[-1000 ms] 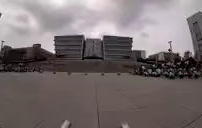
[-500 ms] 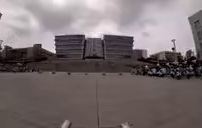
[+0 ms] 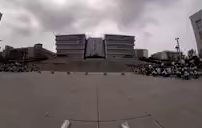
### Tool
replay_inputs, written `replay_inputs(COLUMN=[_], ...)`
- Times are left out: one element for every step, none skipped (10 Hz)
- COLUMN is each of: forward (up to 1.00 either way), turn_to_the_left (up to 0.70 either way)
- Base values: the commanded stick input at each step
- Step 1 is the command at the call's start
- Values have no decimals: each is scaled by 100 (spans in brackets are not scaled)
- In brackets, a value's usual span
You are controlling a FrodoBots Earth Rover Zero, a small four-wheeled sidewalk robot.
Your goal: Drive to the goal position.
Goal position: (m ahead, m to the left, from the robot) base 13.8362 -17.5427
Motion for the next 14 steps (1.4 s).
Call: replay_inputs(forward=[100,100,100,100,100,100,100,100,100,100,100,100,100,100], turn_to_the_left=[-23,-21,-11,-1,0,0,0,0,0,-23,-11,0,0,0])
